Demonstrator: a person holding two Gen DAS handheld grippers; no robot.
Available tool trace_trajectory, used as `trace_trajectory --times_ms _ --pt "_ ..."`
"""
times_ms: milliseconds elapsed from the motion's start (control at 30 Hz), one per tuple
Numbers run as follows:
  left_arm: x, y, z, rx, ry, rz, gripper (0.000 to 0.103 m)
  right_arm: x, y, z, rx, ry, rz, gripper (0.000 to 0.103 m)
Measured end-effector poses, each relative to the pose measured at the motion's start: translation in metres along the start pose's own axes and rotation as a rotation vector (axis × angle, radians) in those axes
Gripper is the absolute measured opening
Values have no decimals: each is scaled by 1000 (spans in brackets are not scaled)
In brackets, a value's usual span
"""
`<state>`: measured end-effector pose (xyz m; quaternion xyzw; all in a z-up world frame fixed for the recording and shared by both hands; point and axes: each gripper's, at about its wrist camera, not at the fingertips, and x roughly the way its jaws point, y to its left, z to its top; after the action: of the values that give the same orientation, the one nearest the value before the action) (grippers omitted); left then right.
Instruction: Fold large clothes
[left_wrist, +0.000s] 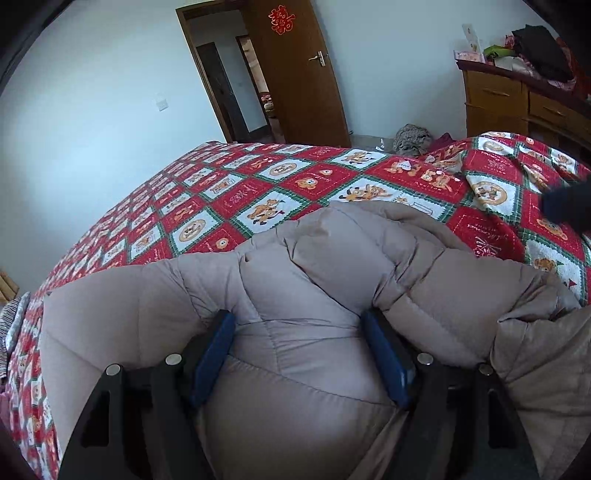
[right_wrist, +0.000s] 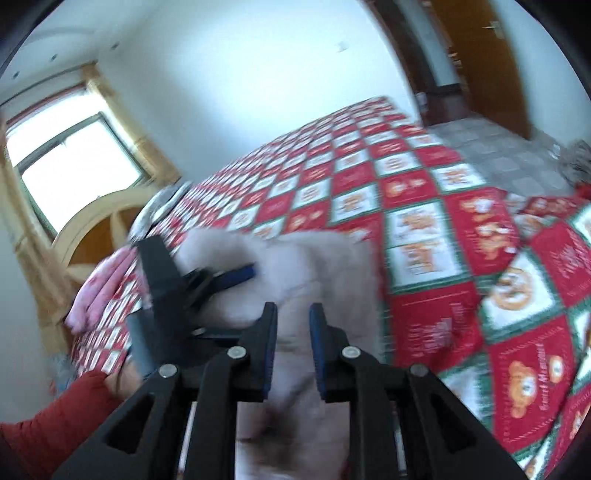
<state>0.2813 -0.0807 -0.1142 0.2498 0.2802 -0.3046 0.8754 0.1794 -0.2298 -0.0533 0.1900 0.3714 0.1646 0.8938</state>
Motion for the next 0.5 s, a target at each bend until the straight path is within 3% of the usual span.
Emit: trace_trajectory --times_ms 67,133,300,500 --pt "0 1 0 -3 0 -2 73 23 2 -10 -19 74 -81 22" --pt "1 1 0 -5 1 -5 73 30 -2 -23 -16 71 -117 22" --pt "3 2 1 -15 5 -22 73 48 -29 -46 68 78 -125 15" --pt "7 1 0 -19 10 -7 74 58 -25 -53 39 28 -165 13"
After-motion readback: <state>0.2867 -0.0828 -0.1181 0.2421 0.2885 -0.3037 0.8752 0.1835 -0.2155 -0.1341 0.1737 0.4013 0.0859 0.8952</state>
